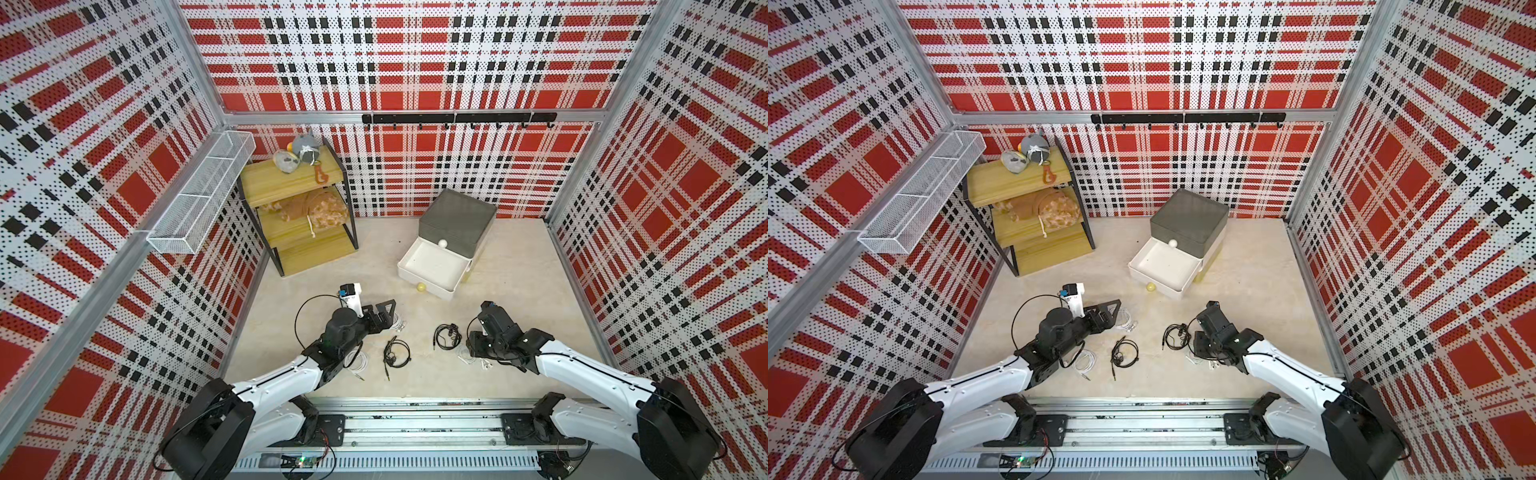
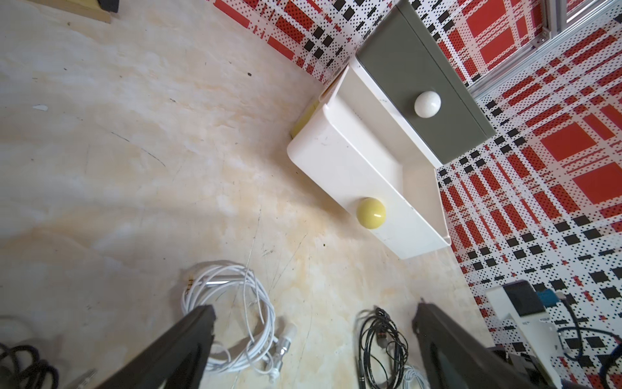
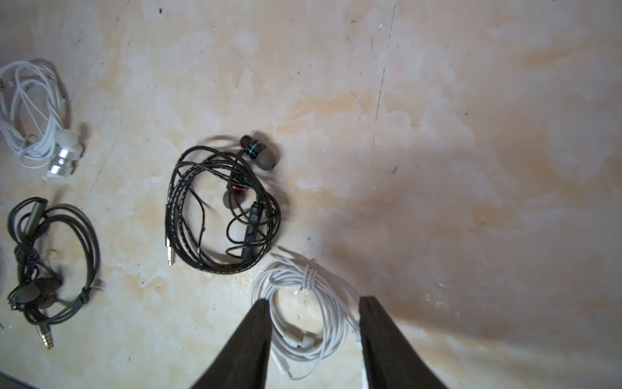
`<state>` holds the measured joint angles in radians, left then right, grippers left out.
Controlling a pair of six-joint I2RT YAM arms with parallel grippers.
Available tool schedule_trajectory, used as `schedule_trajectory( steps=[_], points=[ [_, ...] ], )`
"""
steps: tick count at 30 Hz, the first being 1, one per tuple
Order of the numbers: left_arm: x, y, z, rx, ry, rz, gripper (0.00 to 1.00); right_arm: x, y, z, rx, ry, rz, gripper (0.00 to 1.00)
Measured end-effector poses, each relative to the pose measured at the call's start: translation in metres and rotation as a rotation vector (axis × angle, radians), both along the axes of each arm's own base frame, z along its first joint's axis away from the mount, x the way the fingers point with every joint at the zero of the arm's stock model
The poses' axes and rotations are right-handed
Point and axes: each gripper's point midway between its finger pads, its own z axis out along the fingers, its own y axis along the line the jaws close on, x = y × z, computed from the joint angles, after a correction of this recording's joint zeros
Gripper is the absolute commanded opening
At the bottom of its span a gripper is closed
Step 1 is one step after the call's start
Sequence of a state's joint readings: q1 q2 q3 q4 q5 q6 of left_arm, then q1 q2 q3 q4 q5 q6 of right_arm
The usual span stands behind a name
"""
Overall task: Place the wired earphones into the drawer by color
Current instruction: Pick up the wired earphones from the center of the board.
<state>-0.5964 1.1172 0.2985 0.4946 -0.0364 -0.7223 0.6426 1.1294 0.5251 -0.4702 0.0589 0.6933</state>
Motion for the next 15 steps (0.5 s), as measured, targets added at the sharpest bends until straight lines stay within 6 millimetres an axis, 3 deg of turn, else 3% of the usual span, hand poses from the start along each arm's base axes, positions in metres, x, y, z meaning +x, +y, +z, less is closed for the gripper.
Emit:
schedule_trajectory(
  steps=[15],
  points=[
    [0.0,0.001,-0.004,0.018,0.006,0.002,0.99,-0.008,0.001,-0.025,-0.138,0.099,0.044,0.39]
  ],
)
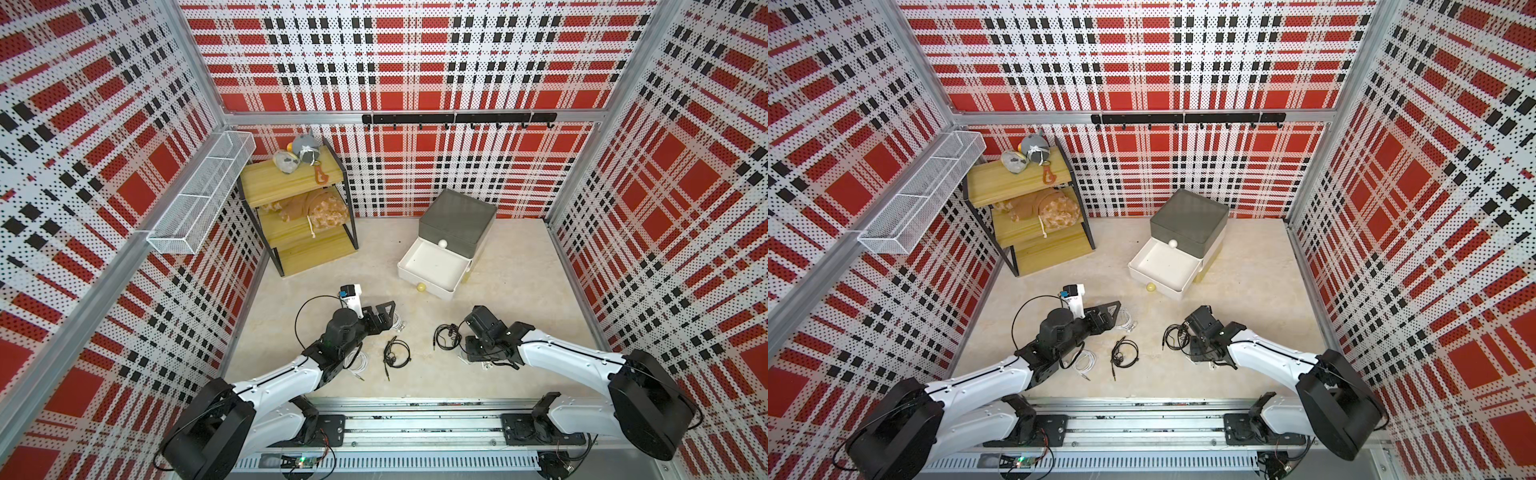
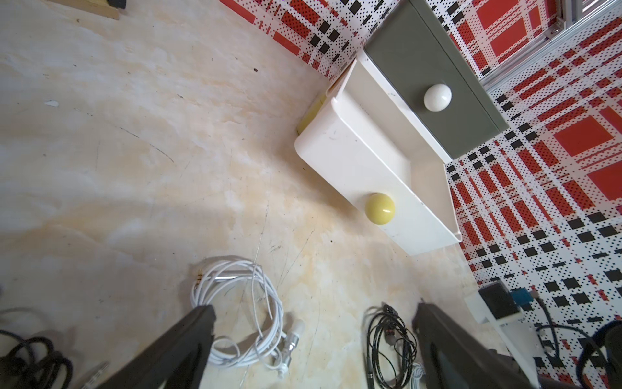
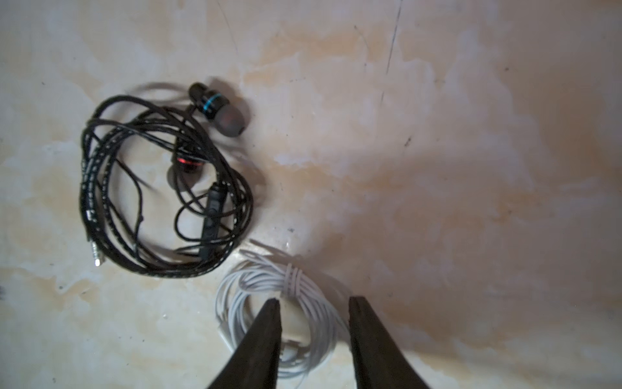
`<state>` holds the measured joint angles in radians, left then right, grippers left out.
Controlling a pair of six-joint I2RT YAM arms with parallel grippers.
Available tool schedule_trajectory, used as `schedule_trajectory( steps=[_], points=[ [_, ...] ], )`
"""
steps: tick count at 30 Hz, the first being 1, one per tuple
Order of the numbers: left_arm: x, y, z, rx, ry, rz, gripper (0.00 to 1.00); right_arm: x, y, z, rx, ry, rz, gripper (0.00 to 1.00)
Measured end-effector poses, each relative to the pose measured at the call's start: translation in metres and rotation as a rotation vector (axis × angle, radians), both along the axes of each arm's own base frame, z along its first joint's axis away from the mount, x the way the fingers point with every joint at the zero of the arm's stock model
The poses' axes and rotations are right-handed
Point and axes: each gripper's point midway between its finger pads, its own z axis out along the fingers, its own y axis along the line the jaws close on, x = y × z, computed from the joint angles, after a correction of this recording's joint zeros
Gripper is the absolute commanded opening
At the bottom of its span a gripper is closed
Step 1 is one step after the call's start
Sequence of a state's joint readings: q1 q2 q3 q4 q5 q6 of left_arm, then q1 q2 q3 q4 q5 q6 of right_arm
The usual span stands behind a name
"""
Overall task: Place the wired earphones into the drawer by color
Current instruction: Pick up the wired earphones from the center of the board.
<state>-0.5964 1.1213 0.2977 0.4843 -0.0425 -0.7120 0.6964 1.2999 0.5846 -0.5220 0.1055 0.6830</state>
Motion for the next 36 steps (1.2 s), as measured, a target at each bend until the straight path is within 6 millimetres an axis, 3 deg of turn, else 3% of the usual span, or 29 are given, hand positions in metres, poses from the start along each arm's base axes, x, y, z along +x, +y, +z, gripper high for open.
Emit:
schedule_trajectory(
  steps=[7,21,29,36],
  points=[
    [0.0,0.0,0.0,0.0,0.0,0.0,0.99,0.001,0.001,-0.004,-0.049,0.012,0.017,0.34],
    [-0.002,0.002,0.002,-0.004,-0.006,0.001,0.99,0.003,0.002,-0.005,-0.095,0.007,0.03,0.07],
    [-0.002,0.002,0.006,-0.012,-0.018,0.002,0.99,0.001,-0.001,-0.002,-0.103,0.008,0.03,0.05],
    [-0.003,0.004,0.011,-0.02,-0.032,0.008,0.99,0.002,-0.001,0.017,-0.066,-0.039,0.021,0.05]
  ],
)
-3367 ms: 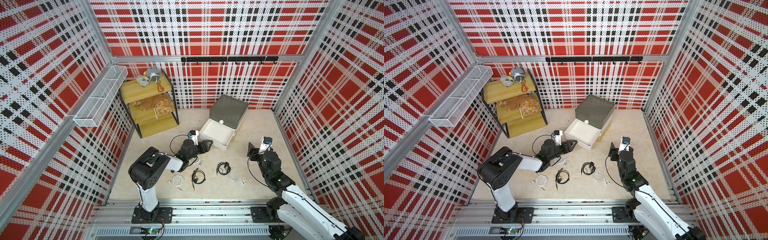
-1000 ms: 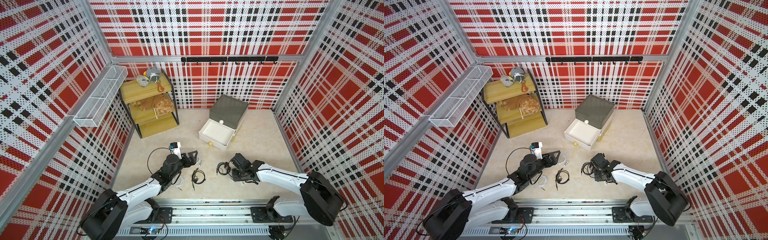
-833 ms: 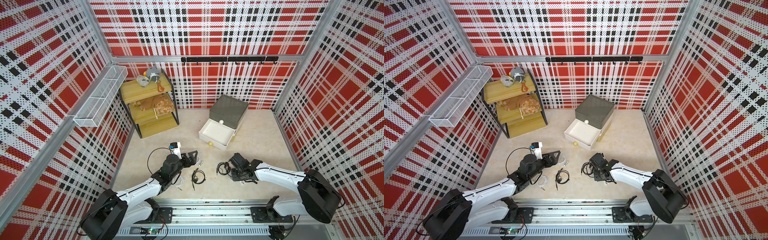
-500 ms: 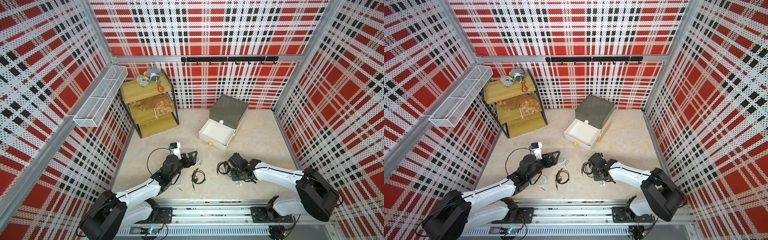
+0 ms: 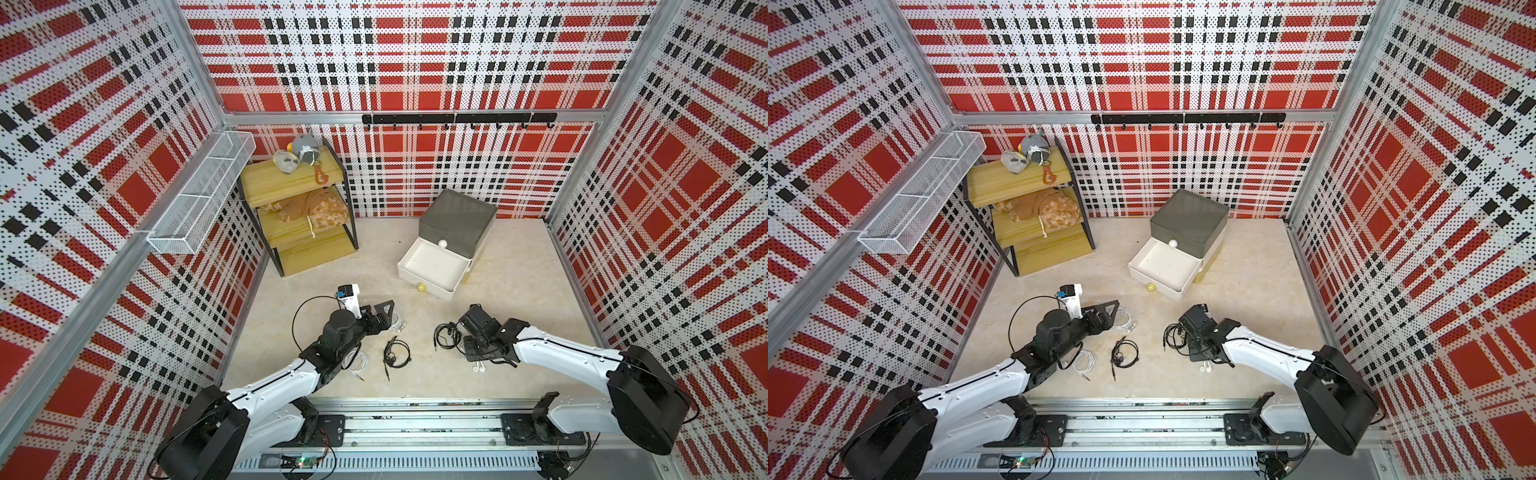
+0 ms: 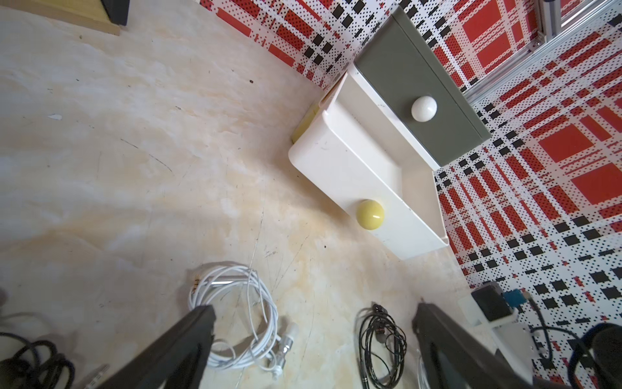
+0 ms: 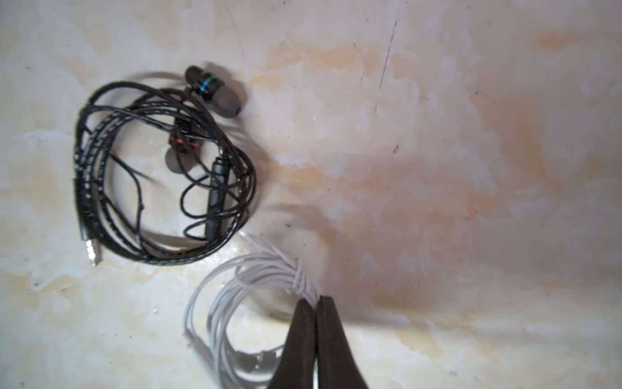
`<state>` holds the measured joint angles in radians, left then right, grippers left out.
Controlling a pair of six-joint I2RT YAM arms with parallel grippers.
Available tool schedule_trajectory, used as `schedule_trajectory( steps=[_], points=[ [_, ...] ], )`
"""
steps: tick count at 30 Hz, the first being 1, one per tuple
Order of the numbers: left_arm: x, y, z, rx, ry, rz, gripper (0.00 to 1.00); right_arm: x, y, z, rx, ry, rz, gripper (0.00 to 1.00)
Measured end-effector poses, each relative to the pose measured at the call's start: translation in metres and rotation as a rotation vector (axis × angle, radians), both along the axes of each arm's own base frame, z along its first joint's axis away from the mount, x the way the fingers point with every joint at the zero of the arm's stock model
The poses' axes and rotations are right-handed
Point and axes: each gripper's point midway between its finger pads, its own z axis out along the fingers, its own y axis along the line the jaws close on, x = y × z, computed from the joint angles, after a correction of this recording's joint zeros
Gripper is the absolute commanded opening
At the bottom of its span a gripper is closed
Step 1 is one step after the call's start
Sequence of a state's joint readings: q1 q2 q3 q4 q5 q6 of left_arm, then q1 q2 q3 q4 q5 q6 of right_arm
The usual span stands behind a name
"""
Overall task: Place the wired earphones into the drawer by color
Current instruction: Pick up the wired earphones from the center of the board, then place the wired earphones in the drawer.
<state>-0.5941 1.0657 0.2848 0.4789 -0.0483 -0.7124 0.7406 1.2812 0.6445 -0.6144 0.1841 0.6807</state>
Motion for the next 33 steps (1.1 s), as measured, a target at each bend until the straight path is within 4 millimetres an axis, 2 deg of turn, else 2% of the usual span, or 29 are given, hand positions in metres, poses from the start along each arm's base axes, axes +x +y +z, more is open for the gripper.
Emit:
schedule_trajectory(
  steps=[6,14,23,28,33],
  points=[
    [-0.002,0.003,0.005,-0.01,-0.018,0.01,0.99,0.004,-0.002,0.028,0.043,-0.082,-0.011,0.05],
    [-0.004,0.007,0.011,-0.022,-0.037,0.017,0.99,0.029,0.006,0.105,0.163,-0.307,-0.034,0.05],
    [-0.005,0.008,0.016,-0.03,-0.05,0.018,0.99,0.066,0.021,0.167,0.195,-0.503,-0.034,0.04],
    [-0.006,0.009,0.016,-0.023,-0.055,0.015,0.99,0.093,0.037,0.185,0.162,-0.571,-0.009,0.03],
    [-0.007,0.01,0.015,-0.004,-0.066,0.012,0.99,0.119,0.053,0.189,0.103,-0.605,0.02,0.03]
  ],
)
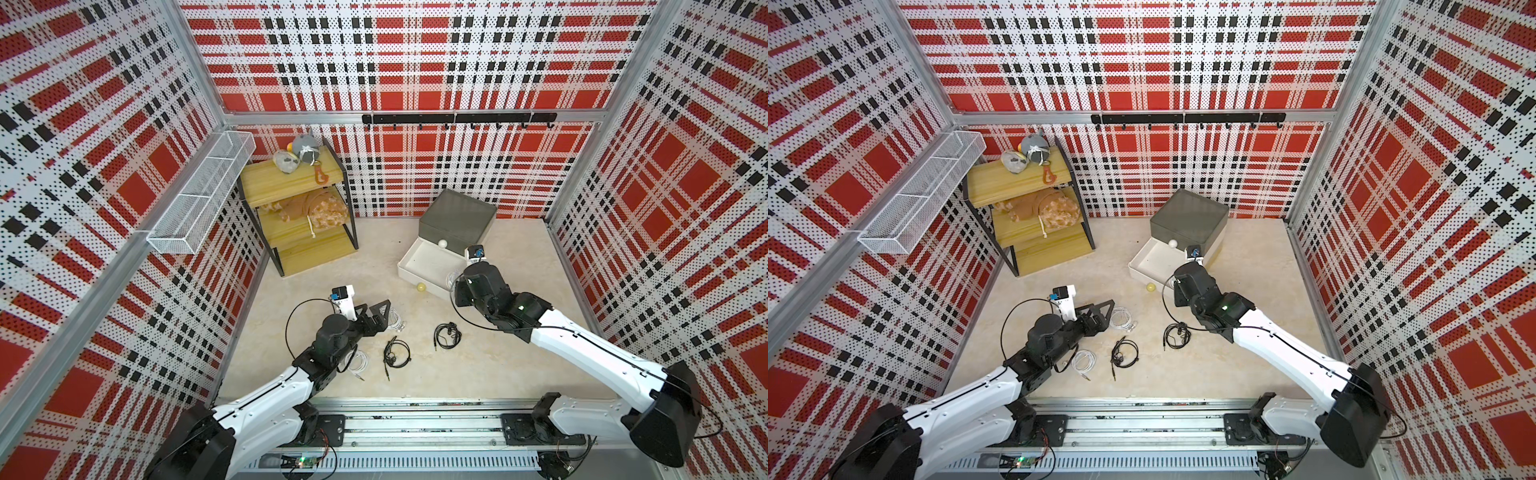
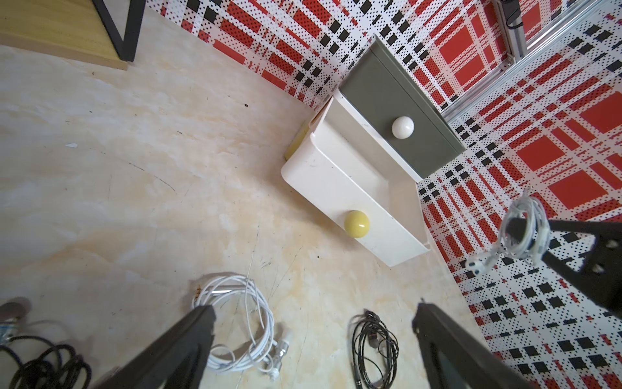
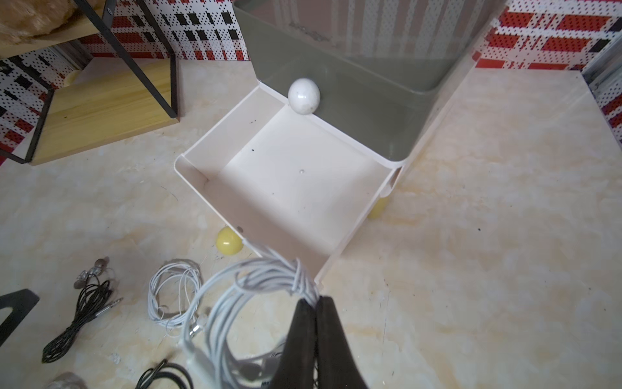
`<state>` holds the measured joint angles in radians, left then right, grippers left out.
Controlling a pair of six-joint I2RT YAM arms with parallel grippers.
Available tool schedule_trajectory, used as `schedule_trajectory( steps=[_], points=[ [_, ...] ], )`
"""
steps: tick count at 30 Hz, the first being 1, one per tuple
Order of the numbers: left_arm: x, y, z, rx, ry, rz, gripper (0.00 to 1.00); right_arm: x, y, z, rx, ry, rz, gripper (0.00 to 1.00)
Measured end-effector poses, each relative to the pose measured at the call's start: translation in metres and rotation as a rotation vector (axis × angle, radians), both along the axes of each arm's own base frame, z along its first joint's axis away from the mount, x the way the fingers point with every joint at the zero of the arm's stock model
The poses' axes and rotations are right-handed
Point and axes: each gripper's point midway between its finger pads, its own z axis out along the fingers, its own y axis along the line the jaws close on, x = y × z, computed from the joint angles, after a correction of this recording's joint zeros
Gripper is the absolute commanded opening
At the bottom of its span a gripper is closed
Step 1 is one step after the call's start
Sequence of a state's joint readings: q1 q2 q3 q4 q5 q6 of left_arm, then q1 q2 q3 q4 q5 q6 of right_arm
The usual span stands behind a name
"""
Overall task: Place the wired earphones into the drawer by color
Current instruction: Place the wired earphones in the drawer.
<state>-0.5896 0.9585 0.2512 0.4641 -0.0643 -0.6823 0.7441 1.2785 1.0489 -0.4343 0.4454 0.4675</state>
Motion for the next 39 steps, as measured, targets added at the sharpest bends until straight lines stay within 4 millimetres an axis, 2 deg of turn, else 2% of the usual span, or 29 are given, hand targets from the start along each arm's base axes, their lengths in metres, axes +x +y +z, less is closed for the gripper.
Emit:
schedule_trajectory(
  steps=[6,12,19,23,26,31,39],
  points=[
    [0.001,0.002,-0.001,0.024,-0.007,0.007,0.99,0.029,0.014,-0.006,-0.058,-0.009,0.008,0.03],
    [0.002,0.003,-0.01,0.057,0.007,0.01,0.99,0.062,0.018,-0.013,-0.075,-0.006,-0.006,0.03],
    [0.002,0.005,-0.02,0.087,0.031,0.015,0.99,0.089,0.02,-0.034,-0.093,0.03,-0.015,0.04],
    [0.002,0.006,-0.024,0.102,0.041,0.016,0.99,0.096,0.024,-0.048,-0.103,0.056,-0.012,0.05],
    [0.002,0.007,-0.026,0.112,0.047,0.022,0.99,0.098,0.027,-0.055,-0.106,0.07,-0.004,0.1],
    [0.005,0.009,-0.027,0.135,0.064,0.035,1.0,0.099,0.03,-0.057,-0.101,0.078,0.005,0.33],
    [0.015,0.006,-0.028,0.195,0.098,0.044,0.92,0.095,0.027,-0.054,-0.093,0.075,0.011,0.4]
  ],
)
